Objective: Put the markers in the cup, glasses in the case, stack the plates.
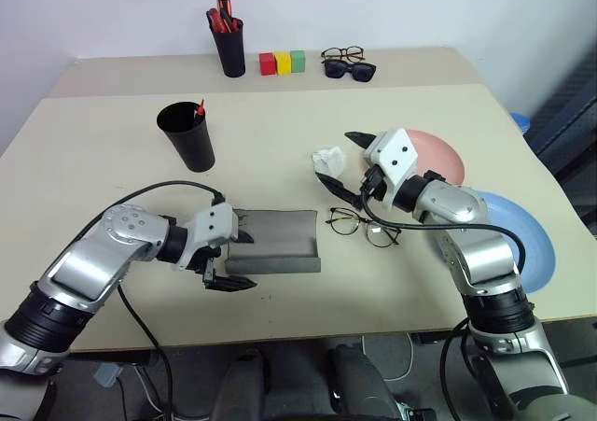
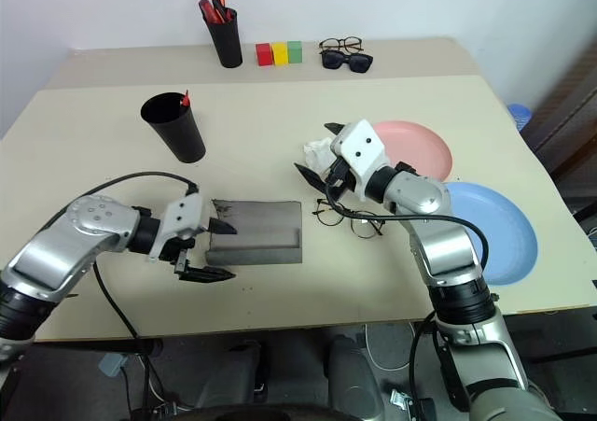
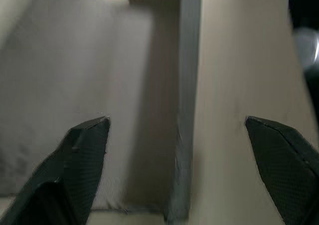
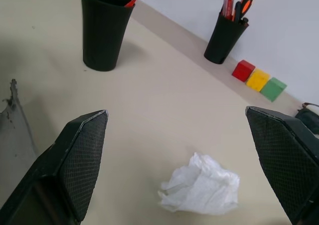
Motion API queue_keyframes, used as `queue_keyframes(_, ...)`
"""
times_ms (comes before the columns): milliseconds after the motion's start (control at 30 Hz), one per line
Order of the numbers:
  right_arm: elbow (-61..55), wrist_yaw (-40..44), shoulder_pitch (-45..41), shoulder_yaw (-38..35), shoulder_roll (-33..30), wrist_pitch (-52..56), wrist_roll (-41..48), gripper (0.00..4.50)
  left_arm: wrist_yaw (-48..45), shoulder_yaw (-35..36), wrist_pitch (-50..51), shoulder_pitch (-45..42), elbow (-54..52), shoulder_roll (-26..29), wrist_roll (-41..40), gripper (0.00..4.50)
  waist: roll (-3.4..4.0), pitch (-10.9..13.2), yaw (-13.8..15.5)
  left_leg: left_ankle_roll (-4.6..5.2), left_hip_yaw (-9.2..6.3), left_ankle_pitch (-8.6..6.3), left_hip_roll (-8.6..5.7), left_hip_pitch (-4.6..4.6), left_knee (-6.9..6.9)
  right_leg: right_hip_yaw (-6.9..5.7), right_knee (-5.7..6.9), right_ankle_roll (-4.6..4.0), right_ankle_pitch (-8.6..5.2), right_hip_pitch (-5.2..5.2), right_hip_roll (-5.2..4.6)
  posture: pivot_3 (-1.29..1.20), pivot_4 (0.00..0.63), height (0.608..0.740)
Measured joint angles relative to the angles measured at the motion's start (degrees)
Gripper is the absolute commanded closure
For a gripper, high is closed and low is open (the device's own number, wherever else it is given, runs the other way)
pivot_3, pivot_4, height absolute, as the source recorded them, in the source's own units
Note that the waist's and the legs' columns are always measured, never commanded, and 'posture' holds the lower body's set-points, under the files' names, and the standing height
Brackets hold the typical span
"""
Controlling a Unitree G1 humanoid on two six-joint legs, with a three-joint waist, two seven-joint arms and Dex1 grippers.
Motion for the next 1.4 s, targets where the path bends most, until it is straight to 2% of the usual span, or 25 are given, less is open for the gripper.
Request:
queue_keyframes(200, -6.2, 8.8, 5.9, 0.3, -7.5, 3.9, 5.0, 0.0, -1.7, -0.7, 0.1, -1.3, 1.9, -2.0, 2.0, 4.45, 0.0, 0.0, 0.4, 0.08, -0.04, -0.04, -0.01, -0.01, 0.11, -0.05, -0.07, 0.01, -0.01, 0.11, -0.04, 0.0, 0.15, 0.74)
queue_keyframes(333, -8.2, 12.4, 7.1, 0.3, -10.3, 5.0, 7.2, 0.0, -1.7, -0.6, -0.1, -1.6, 2.7, -2.9, 2.8, 4.45, 0.0, 0.0, 0.1, 0.08, -0.05, -0.04, 0.0, 0.07, 0.11, -0.05, -0.04, 0.01, -0.01, 0.17, -0.01, 0.0, 0.15, 0.74)
queue_keyframes(500, -8.4, 12.6, 7.1, 0.3, -10.6, 5.0, 7.2, 0.0, -1.2, 0.4, -2.6, -2.9, 7.1, -4.4, 3.6, 4.45, -0.01, 0.0, 0.2, 0.07, -0.06, -0.04, 0.0, 0.07, 0.14, -0.07, -0.03, 0.01, -0.01, 0.19, -0.01, 0.0, 0.15, 0.74)
queue_keyframes(833, -8.0, 12.1, 6.1, 1.5, -10.9, 5.9, 6.1, 0.0, -5.2, 0.4, -14.0, -13.6, 27.7, -10.0, 9.0, 4.45, -0.02, 0.0, 0.6, 0.12, -0.05, -0.07, -0.01, -0.04, 0.38, -0.14, -0.04, 0.02, -0.01, 0.2, -0.01, 0.0, 0.15, 0.74)
queue_keyframes(1033, -6.1, 10.2, 6.1, 2.5, -12.9, 7.6, 2.4, 0.0, -7.1, 0.3, -20.1, -17.4, 33.3, -13.7, 11.1, 1.63, -0.01, 0.0, 1.1, 0.22, -0.04, -0.13, -0.01, -0.07, 0.52, -0.13, -0.03, 0.03, -0.01, 0.2, -0.01, 0.0, 0.15, 0.74)
queue_keyframes(1233, -6.7, 8.6, 6.0, 2.5, -14.5, 11.0, 0.3, 0.0, -4.5, 4.6, -22.1, -16.7, 32.5, -14.4, 10.4, 1.63, -0.01, 0.0, 1.4, 0.27, -0.08, -0.16, 0.0, -0.1, 0.6, -0.12, 0.0, 0.03, 0.0, 0.2, -0.02, 0.0, 0.15, 0.74)
queue_keyframes(1400, -7.7, 8.8, 6.0, 3.7, -18.6, 12.9, -2.5, 0.0, -1.1, 14.8, -16.0, -6.8, 18.1, -11.0, 3.2, 1.63, -0.01, 0.0, 1.3, 0.37, -0.15, -0.21, 0.09, -0.08, 0.62, -0.06, -0.01, 0.04, -0.01, 0.2, -0.05, 0.0, 0.15, 0.74)
